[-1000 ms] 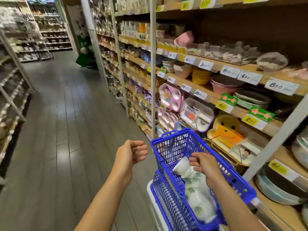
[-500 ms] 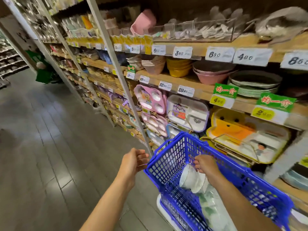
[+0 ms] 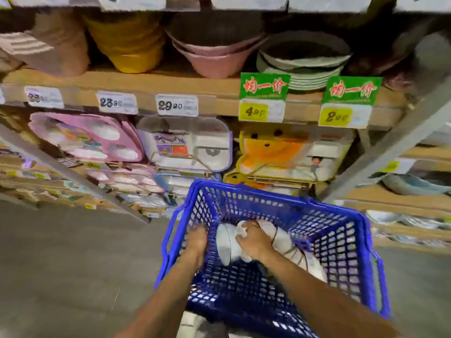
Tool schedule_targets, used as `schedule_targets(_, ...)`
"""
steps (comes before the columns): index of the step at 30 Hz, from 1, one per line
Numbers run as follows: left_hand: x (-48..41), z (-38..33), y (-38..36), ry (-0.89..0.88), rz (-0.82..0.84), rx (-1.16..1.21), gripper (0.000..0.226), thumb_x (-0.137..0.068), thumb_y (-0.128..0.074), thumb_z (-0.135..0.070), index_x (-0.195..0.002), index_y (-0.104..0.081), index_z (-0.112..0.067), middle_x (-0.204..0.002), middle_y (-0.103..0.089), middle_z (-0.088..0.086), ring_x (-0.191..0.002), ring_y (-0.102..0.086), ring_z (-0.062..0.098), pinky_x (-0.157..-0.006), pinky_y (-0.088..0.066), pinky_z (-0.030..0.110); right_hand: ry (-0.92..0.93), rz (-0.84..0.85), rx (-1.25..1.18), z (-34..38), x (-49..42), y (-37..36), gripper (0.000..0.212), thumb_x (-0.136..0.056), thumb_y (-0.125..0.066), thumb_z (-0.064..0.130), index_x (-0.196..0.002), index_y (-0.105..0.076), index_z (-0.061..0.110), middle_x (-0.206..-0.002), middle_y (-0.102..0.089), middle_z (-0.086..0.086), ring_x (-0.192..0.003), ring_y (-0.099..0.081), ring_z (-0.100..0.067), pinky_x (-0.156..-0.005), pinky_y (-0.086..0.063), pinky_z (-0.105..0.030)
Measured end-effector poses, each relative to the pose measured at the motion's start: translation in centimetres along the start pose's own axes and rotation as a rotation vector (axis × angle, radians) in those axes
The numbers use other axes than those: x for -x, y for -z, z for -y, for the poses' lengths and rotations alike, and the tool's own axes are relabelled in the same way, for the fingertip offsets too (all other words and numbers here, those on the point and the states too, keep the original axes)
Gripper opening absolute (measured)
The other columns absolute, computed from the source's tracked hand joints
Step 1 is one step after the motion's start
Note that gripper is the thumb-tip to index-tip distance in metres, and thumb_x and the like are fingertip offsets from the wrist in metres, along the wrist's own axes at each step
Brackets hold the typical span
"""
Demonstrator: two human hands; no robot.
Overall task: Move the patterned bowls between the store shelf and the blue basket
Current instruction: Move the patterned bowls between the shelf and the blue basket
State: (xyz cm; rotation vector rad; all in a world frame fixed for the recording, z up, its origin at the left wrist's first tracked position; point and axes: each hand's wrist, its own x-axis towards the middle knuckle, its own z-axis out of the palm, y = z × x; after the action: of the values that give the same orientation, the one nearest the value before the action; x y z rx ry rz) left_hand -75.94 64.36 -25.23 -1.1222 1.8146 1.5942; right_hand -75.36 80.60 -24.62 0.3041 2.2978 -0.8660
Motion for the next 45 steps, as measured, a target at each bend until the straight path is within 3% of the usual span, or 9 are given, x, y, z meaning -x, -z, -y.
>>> schedule_targets(2,-2.9,0.6,-0.7,0.04,0.052,-0.07,0.043,-0.1,-0.041,-0.035,-0.123,-0.058,-0.002,-0.094,-0.064,0.012,-0.082,-0.06,0.024,-0.074,-0.052,0.03,-0.015,0.002,0.012,0.3,-1.1,-1.9,0.052,-0.094,-0.052,0.037,-0.14,-0.041,0.013,-0.133,-0.054,-0.013,-0.12,-0.054,-0.032,-0.094,-0.045,-0.035)
schedule_targets(6,-7.1,2.1,-2.0,0.093,0.179,-0.066,0.047,-0.106,-0.032,-0.024,-0.132,-0.05,0.011,-0.135,-0.051,0.029,-0.121,-0.052,0.036,-0.104,-0.041,0.043,-0.112,0.02,0.022,0.1,-3.9,-5.5,0.062,-0.089,-0.056,0.034,-0.144,-0.032,0.017,-0.148,-0.036,-0.015,-0.125,-0.049,-0.035,-0.099,-0.042,-0.041)
schedule_targets(10,-9.3,4.0,-2.9,0.104,0.188,-0.137,0.045,-0.107,-0.028,-0.022,-0.137,-0.045,0.007,-0.141,-0.047,0.025,-0.111,-0.05,0.027,-0.086,-0.037,0.032,-0.104,-0.004,0.126,-0.9,-6.2,-8.2,0.071,-0.093,-0.054,0.035,-0.153,-0.018,0.02,-0.158,-0.013,-0.02,-0.131,-0.043,-0.038,-0.102,-0.038,-0.042)
schedule_targets(14,-10.7,5.5,-3.0,0.083,0.25,-0.19,0.045,-0.106,-0.027,-0.025,-0.136,-0.049,0.0,-0.139,-0.051,0.021,-0.124,-0.051,0.032,-0.102,-0.042,0.04,-0.123,-0.141,0.106,-1.2,-7.3,-9.6,0.066,-0.094,-0.049,0.019,-0.153,-0.02,0.026,-0.153,-0.025,-0.02,-0.127,-0.044,-0.04,-0.099,-0.04,-0.043)
schedule_targets(20,-10.4,6.2,-3.7,0.167,0.198,-0.086,0.046,-0.105,-0.032,-0.023,-0.138,-0.044,0.007,-0.14,-0.049,0.026,-0.125,-0.05,0.039,-0.103,-0.043,0.044,-0.112,-0.218,0.071,-0.7,-7.2,-9.3,0.062,-0.094,-0.042,0.007,-0.152,-0.024,0.02,-0.131,-0.046,-0.023,-0.105,-0.057,-0.042,-0.087,-0.043,-0.042)
schedule_targets(26,-7.6,4.1,-1.8,0.085,0.216,-0.071,0.047,-0.105,-0.032,-0.027,-0.137,-0.046,0.005,-0.136,-0.051,0.026,-0.123,-0.051,0.039,-0.105,-0.042,0.049,-0.08,-0.268,-0.063,1.9,-4.6,-5.6,0.056,-0.092,-0.043,0.005,-0.146,-0.037,0.017,-0.126,-0.056,-0.025,-0.112,-0.055,-0.039,-0.09,-0.045,-0.04)
schedule_targets(32,-2.5,-0.5,0.4,-0.004,0.243,0.048,0.037,-0.101,-0.041,-0.029,-0.127,-0.055,-0.007,-0.12,-0.061,0.015,-0.109,-0.058,0.033,-0.093,-0.049,0.043,-0.119,-0.258,-0.39,5.1,-0.3,0.3,0.054,-0.092,-0.039,0.006,-0.142,-0.044,0.024,-0.134,-0.057,-0.012,-0.119,-0.053,-0.031,-0.086,-0.043,-0.03)
schedule_targets(38,4.4,-6.6,2.1,-0.226,0.439,0.258,0.033,-0.099,-0.044,-0.027,-0.129,-0.056,-0.019,-0.127,-0.062,0.01,-0.116,-0.057,0.032,-0.095,-0.049,0.047,-0.094,-0.242,-0.916,7.7,5.6,6.3,0.041,-0.086,-0.041,0.007,-0.121,-0.056,0.023,-0.113,-0.06,-0.009,-0.092,-0.059,-0.026,-0.053,-0.054,-0.034)
schedule_targets(45,12.5,-12.8,-0.1,-0.419,0.602,0.393,0.036,-0.094,-0.043,-0.025,-0.128,-0.056,-0.027,-0.121,-0.064,0.004,-0.105,-0.06,0.026,-0.07,-0.053,0.033,0.1,-0.344,-1.243,8.0,12.4,11.4,0.02,-0.091,-0.047,0.028,-0.1,-0.065,0.028,-0.101,-0.069,-0.004,-0.091,-0.065,-0.026,-0.058,-0.059,-0.041)
